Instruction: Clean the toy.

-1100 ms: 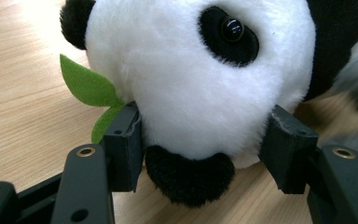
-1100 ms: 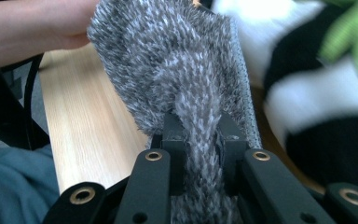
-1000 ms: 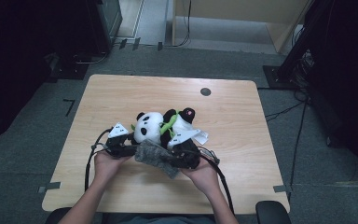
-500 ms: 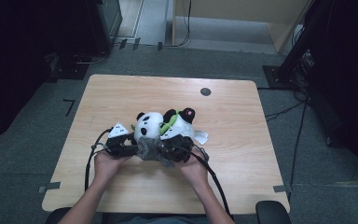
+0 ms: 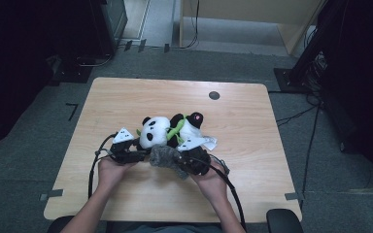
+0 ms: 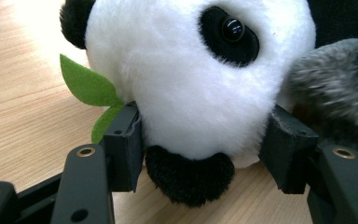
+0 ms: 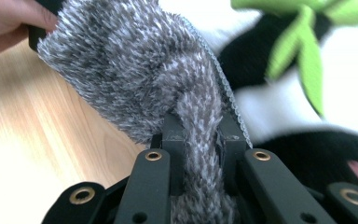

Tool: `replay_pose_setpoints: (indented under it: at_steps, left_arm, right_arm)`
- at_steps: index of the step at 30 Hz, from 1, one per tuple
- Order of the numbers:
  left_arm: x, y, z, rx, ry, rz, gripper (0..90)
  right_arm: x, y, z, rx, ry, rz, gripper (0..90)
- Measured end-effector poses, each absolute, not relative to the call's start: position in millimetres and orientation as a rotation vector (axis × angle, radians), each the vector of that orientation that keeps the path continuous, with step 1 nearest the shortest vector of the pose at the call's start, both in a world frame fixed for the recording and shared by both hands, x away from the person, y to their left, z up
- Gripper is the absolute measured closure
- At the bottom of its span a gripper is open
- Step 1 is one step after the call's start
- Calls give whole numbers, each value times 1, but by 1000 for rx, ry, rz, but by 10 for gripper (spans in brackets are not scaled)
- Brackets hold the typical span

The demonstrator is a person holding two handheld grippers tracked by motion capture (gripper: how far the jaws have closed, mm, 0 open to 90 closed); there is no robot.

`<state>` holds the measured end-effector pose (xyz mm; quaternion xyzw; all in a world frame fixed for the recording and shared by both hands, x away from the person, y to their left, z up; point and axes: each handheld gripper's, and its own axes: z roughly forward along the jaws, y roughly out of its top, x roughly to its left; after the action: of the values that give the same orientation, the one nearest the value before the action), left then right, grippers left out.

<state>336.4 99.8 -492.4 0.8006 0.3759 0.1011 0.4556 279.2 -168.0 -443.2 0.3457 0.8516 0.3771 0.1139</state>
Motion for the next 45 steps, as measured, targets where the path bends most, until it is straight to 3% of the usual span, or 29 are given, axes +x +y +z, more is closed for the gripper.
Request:
replay_pose_setpoints:
  at_steps: [29,45]
  left_arm:
    - [337,99,-492,1981,929,248,394]
    - [338,99,-492,1978,935,244,396]
  right_arm:
    - [283,-277,-437,1266,2457,1100,779]
    - [338,-294,-429,1213,2559,1142,777]
